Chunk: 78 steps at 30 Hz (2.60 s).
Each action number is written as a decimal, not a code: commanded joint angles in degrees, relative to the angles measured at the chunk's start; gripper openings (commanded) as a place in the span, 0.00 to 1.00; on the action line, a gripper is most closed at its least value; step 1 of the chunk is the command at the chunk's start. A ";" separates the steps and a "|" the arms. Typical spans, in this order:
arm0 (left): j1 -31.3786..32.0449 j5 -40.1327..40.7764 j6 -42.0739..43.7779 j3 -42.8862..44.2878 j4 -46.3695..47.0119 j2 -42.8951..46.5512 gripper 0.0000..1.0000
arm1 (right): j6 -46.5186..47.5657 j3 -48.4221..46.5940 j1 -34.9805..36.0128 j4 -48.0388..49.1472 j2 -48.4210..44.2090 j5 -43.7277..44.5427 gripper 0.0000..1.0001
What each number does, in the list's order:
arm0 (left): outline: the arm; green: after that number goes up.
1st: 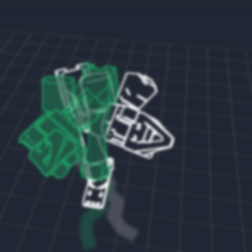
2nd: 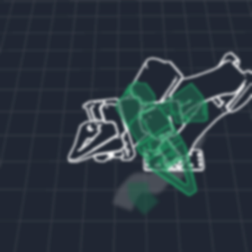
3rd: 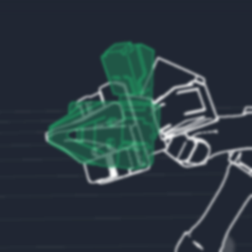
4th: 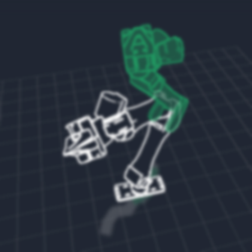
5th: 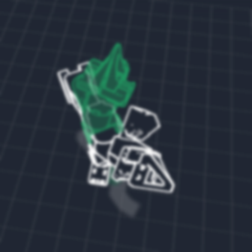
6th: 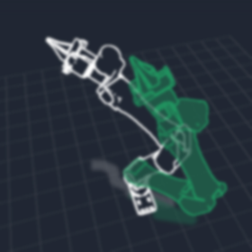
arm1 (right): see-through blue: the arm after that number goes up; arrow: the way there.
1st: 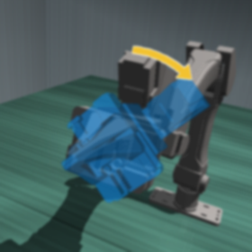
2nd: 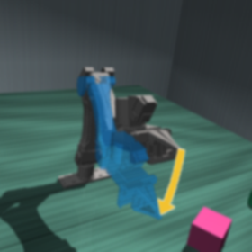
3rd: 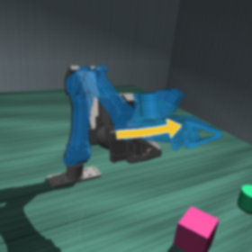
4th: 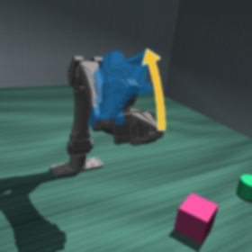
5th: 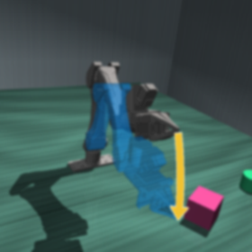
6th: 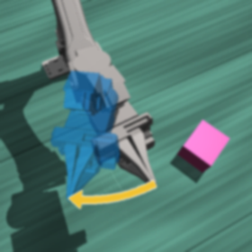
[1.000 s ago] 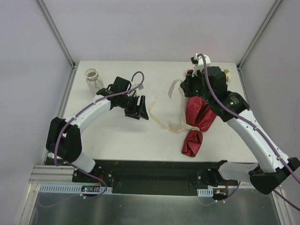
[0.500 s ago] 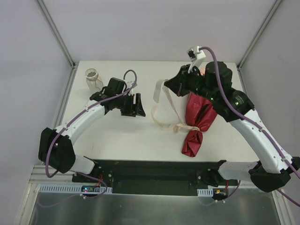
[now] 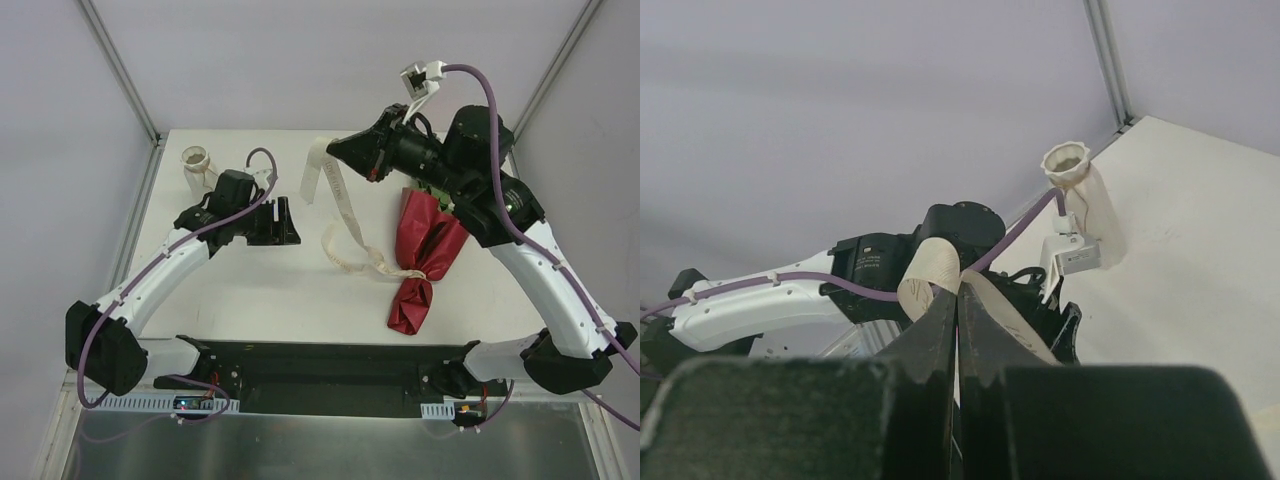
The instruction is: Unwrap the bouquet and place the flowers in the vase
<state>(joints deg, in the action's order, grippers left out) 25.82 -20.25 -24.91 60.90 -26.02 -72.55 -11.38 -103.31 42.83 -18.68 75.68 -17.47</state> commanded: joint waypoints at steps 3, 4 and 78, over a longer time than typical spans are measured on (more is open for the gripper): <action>-0.86 5.83 0.56 -0.87 0.53 5.84 0.63 | -5.23 -2.51 1.03 6.72 3.15 -4.58 0.00; -1.04 6.10 0.91 -0.96 0.53 6.63 0.63 | -5.23 -3.91 1.46 6.72 3.68 -4.85 0.00; 10.48 -20.27 -5.85 32.70 2.55 -41.70 0.39 | 9.45 42.56 -15.14 -8.32 19.87 -0.10 0.04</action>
<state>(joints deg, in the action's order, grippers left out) 35.66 -39.92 -27.88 90.50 -24.21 -112.14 -0.89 -65.71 27.92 -31.31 98.30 -15.94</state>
